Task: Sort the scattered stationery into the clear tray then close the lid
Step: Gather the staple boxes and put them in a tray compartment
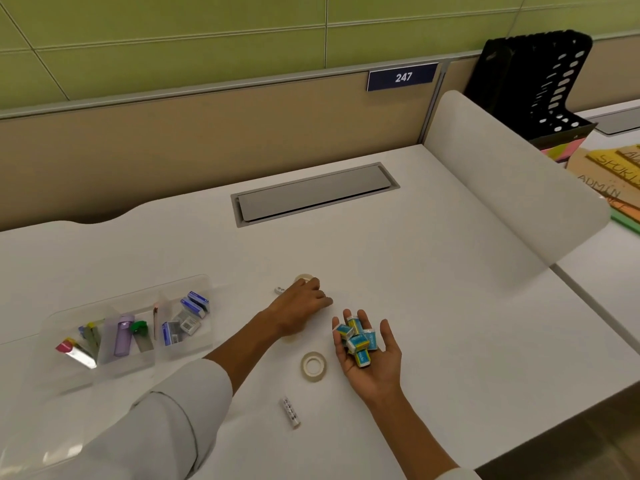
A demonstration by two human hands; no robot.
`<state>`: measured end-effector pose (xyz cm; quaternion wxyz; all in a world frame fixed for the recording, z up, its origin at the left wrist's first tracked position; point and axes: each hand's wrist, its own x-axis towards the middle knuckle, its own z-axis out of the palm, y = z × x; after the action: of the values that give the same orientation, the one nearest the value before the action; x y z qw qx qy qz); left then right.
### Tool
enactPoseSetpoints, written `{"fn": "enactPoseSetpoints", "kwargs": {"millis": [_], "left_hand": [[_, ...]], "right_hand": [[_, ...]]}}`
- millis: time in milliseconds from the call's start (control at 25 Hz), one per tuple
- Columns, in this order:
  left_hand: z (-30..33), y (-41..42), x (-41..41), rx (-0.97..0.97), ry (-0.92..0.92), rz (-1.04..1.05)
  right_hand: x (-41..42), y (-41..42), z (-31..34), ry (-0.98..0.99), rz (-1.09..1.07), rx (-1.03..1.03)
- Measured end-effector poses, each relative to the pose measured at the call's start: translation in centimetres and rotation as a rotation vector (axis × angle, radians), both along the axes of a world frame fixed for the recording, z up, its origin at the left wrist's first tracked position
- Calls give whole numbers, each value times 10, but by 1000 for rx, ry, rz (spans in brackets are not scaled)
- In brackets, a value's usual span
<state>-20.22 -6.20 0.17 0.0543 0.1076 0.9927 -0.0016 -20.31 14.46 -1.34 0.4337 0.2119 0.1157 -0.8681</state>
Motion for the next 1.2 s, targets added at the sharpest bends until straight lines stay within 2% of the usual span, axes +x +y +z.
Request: {"fn": "enactPoseSetpoints", "kwargs": {"millis": [200, 320, 520, 720, 840, 1000, 1200], "left_hand": [[30, 1, 10, 517, 170, 333], [52, 26, 19, 652, 241, 315], [65, 72, 31, 539, 120, 245], [66, 78, 53, 572, 188, 305], [68, 63, 75, 644, 296, 387], [70, 35, 122, 577, 390, 547], [56, -12, 204, 452, 278, 789]], "right_hand": [[-1, 0, 4, -22, 37, 78], [2, -4, 6, -20, 48, 112], [10, -11, 18, 62, 165, 247], [20, -12, 27, 159, 259, 301], [25, -8, 28, 156, 292, 255], [36, -12, 27, 110, 341, 175], [63, -32, 36, 109, 436, 90]]}}
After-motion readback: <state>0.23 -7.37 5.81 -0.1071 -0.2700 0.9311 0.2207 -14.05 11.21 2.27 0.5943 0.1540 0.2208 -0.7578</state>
